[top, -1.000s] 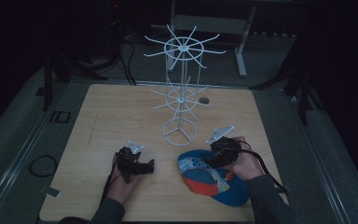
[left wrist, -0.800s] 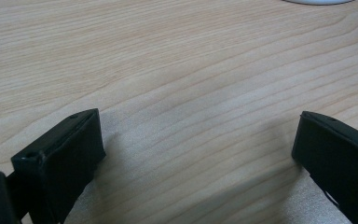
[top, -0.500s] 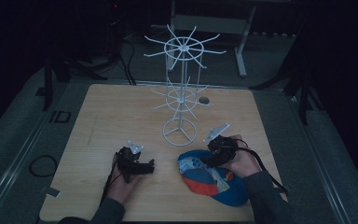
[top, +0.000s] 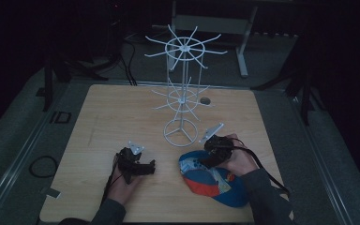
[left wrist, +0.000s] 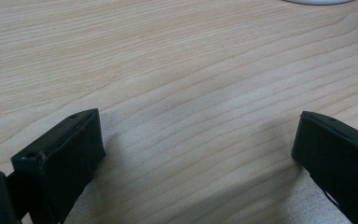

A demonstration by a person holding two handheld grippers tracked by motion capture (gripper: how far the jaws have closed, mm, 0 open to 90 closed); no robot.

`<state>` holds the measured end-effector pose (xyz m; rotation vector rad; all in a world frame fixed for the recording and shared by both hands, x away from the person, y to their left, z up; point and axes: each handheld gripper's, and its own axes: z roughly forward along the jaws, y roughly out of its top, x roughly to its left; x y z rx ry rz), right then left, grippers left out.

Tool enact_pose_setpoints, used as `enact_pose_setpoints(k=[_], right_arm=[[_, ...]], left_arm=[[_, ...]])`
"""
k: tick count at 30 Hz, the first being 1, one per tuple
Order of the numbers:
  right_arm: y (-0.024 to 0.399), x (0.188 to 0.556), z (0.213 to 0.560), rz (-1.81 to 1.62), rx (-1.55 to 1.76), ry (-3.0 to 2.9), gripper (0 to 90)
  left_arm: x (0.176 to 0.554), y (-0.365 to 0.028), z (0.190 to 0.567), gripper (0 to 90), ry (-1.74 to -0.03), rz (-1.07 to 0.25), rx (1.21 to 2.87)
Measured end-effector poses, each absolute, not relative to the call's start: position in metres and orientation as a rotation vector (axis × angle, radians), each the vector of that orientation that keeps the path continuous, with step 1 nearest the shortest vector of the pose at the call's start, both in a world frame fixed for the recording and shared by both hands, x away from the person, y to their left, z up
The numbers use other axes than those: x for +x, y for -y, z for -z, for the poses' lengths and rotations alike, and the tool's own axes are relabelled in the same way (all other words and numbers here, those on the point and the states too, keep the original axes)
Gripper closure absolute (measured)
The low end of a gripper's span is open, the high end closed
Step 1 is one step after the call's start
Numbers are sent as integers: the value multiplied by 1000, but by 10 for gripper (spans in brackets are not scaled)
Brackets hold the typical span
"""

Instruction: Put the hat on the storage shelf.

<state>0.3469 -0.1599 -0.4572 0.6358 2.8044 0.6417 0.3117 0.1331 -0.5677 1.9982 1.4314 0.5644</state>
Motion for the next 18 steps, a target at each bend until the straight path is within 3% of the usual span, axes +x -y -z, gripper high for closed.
enact_pose_setpoints(k=[18], right_arm=[[147, 353, 461, -599, 607, -2849, 377]], left_arm=[[312, -133, 568, 24, -1429, -565, 2000]])
